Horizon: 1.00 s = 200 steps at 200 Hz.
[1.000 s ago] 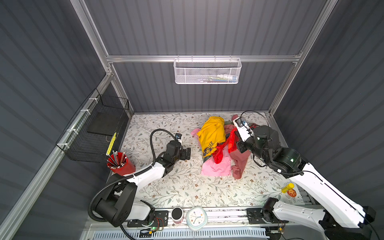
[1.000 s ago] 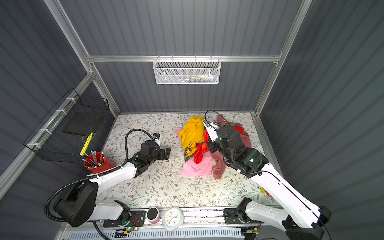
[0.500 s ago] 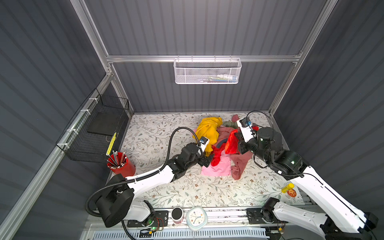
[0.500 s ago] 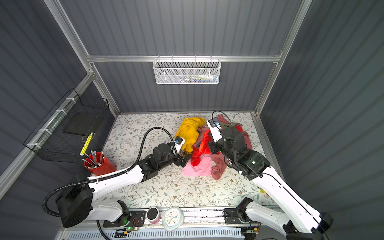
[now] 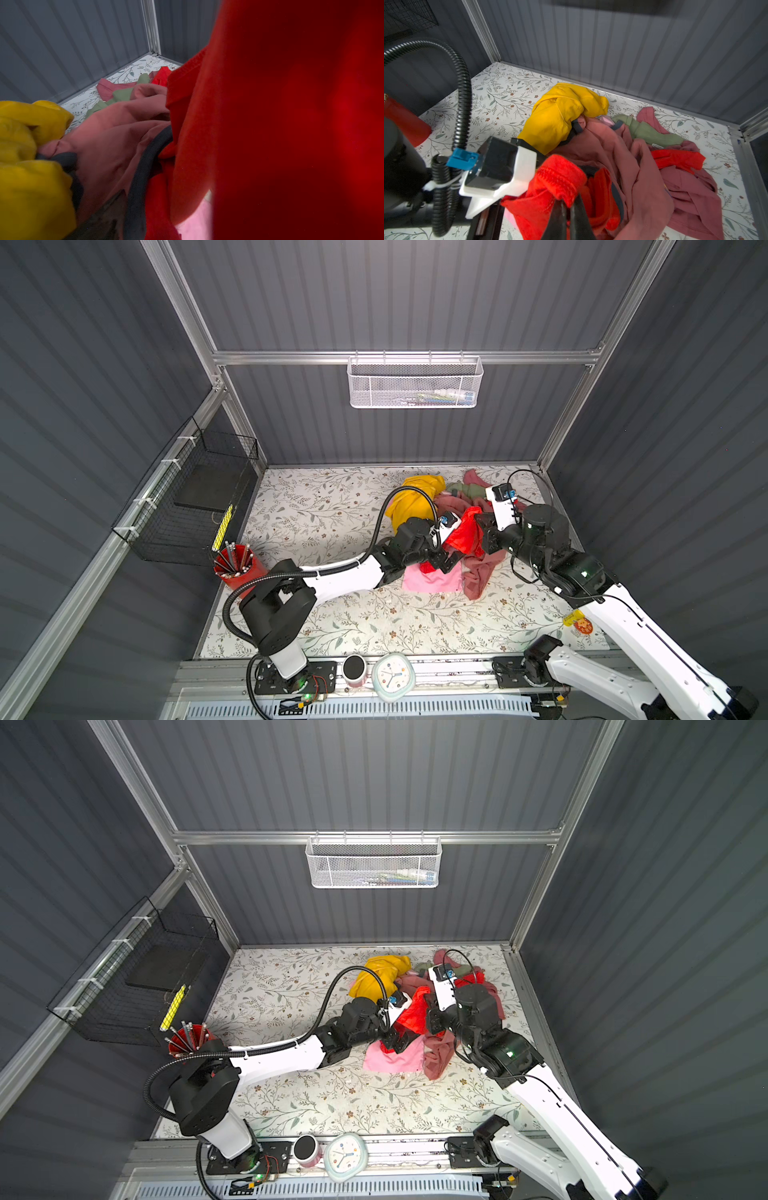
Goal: Pick out a specific cloth from the pile
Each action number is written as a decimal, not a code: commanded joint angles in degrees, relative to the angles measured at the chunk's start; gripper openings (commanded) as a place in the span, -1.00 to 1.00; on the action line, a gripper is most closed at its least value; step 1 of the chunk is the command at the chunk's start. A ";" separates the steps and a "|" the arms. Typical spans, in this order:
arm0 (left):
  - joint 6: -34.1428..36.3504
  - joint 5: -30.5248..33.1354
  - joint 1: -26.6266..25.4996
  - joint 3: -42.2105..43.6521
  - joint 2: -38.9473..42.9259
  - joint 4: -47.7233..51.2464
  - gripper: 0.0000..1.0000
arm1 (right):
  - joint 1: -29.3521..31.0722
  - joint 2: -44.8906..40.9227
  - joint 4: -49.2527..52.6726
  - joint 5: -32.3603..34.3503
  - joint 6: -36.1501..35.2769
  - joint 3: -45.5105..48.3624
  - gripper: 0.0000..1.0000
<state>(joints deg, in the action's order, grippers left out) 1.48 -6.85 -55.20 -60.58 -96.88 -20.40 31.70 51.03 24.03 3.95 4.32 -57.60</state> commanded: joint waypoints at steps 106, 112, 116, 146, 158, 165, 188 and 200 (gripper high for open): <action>-5.15 -4.59 -2.85 -10.21 -2.33 2.36 -1.00 | -7.98 -4.44 -8.93 -4.40 10.56 12.43 -0.15; -6.02 -3.86 -3.09 -10.09 -1.92 2.39 -1.00 | -8.65 -4.97 -9.72 -4.20 11.24 13.50 -0.04; -6.60 -3.39 -3.23 -10.08 -1.59 2.59 -1.00 | -9.07 -5.39 -10.21 -4.26 11.60 14.19 0.03; -10.29 1.16 -4.77 -11.17 0.62 5.92 -1.00 | -12.37 -8.55 -12.93 -3.22 14.50 18.84 0.91; -11.74 2.50 -5.63 -12.16 1.14 7.60 -1.00 | -14.33 -9.39 -14.29 -3.97 16.23 20.95 0.98; -12.25 3.17 -6.16 -12.68 1.30 8.40 -1.00 | -15.62 -9.66 -15.19 -5.11 17.22 22.18 0.98; -13.13 5.97 -7.76 -14.88 1.52 11.85 -1.00 | -19.54 -10.37 -19.01 -7.74 20.80 26.31 0.98; -14.15 6.82 -8.06 -15.66 1.59 12.98 -1.00 | -21.45 -10.75 -21.50 -9.74 22.62 28.37 0.98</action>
<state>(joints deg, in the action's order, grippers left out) -9.58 -2.79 -61.95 -72.58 -97.95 -10.17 13.21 40.99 8.05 -2.11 22.02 -32.88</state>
